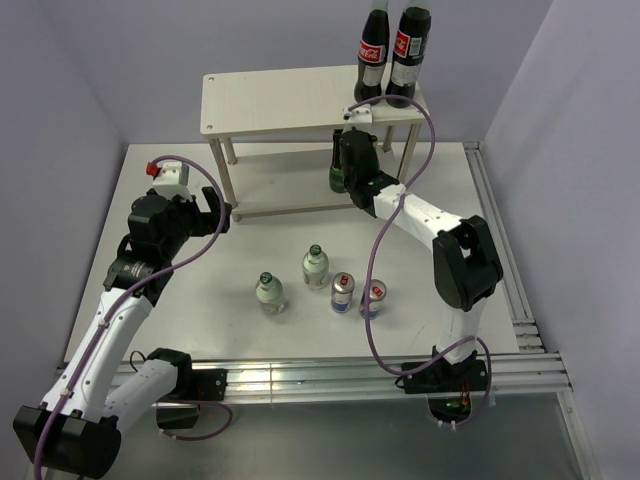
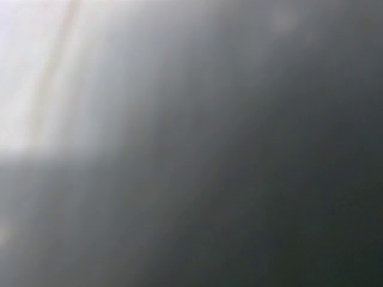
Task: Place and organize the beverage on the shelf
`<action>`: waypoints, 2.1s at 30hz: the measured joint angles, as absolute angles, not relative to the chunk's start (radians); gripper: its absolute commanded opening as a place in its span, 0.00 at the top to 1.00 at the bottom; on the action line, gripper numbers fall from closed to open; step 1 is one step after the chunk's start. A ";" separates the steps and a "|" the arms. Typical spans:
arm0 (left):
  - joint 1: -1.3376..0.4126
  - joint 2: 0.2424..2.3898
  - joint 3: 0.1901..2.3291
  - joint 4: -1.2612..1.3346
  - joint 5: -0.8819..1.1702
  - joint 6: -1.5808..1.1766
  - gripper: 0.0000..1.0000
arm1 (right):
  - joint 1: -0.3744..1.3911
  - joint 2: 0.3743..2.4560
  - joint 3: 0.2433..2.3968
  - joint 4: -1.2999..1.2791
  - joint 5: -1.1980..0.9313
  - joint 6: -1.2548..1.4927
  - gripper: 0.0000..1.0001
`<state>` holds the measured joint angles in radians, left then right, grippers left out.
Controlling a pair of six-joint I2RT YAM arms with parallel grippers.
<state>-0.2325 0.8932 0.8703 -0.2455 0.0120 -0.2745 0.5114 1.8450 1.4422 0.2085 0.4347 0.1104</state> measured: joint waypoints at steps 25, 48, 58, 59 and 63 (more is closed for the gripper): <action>-0.233 0.894 0.870 -0.245 0.012 -0.274 0.01 | 0.484 1.856 1.474 0.167 0.509 0.096 0.28; -0.243 0.878 0.856 -0.229 -0.074 -0.278 0.01 | 0.654 1.523 1.195 0.173 0.544 0.169 0.02; -0.516 0.798 0.838 -0.274 -0.308 -0.402 0.01 | 0.993 1.071 0.900 0.073 0.587 0.299 0.01; -0.565 0.788 0.836 -0.292 -0.333 -0.432 0.01 | 1.011 1.048 0.876 0.055 0.587 0.314 0.01; -0.826 0.714 0.762 -0.324 -0.487 -0.573 0.01 | 1.059 0.987 0.794 -0.033 0.583 0.374 0.01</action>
